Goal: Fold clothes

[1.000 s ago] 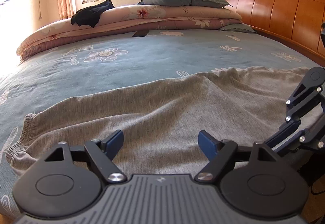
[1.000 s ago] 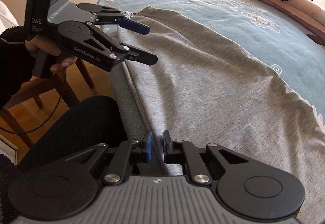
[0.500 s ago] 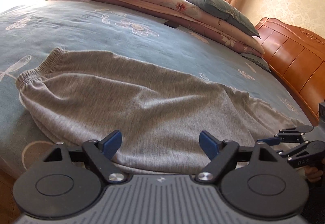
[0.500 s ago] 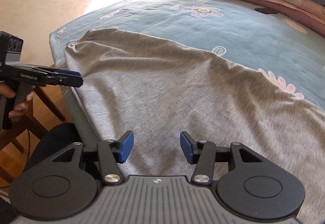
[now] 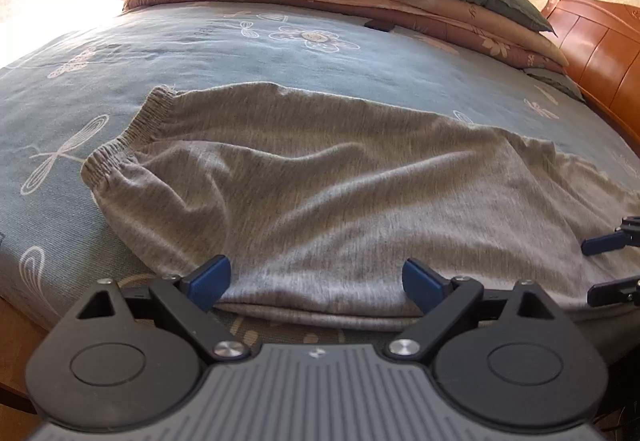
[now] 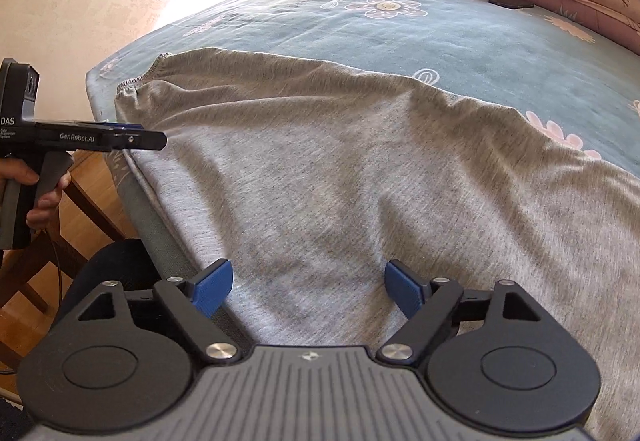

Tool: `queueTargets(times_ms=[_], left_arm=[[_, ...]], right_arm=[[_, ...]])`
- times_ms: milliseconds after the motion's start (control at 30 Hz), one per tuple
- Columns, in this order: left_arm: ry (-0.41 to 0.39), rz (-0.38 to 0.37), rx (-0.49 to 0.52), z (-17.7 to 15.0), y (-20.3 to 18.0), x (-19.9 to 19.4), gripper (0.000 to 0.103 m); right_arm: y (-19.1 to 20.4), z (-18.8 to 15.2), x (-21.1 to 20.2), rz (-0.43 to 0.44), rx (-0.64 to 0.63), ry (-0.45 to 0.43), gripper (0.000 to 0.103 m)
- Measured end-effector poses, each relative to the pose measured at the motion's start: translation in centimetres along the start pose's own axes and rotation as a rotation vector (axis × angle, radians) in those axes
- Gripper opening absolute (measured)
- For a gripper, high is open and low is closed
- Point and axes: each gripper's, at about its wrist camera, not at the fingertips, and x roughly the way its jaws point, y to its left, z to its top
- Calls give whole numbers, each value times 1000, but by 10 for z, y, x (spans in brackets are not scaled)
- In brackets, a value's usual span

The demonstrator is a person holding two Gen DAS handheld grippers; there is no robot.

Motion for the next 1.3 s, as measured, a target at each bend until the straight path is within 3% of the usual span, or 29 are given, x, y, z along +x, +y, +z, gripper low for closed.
queueTargets(times_ms=[67,167,233,300,333,400,533,633,700,800,1000,1133,1300], left_arm=[[-12,-20,14,8,-3,-5,93],[-112,-75,16,28,-5,-6,94],[-131,-78,6,41,-5,6,94],[-117,-73,-25,50,-2,25,94],[-57,-46,-74,52,3,39,94],[-23,-41,-124,42,11,47,94],[-47,-69,-131,18,12,24,97],[-73,-68,-159,23,15,14,97],[-114,-65,-170,30,18,12,98],[-48,-68,-227,35,26,32,98],[-55,-95,-273,13,26,15,99],[-68,-93,-250,4,22,9,99],[-62,-37,-162,3,8,6,99]], right_arm=[[2,4,3,5,-11,13,96],[5,10,5,-8,-28,31,96],[4,12,5,-19,-14,33,96],[2,15,4,-22,7,36,96],[2,16,4,-20,17,38,96],[2,23,-1,-27,1,36,96],[4,51,-14,5,-92,9,96],[12,94,-10,48,-210,-11,95],[25,126,3,124,-262,-25,87],[53,166,35,253,-326,-19,65],[102,206,139,305,-393,93,35],[112,217,206,264,-345,123,32],[112,225,220,247,-284,80,35]])
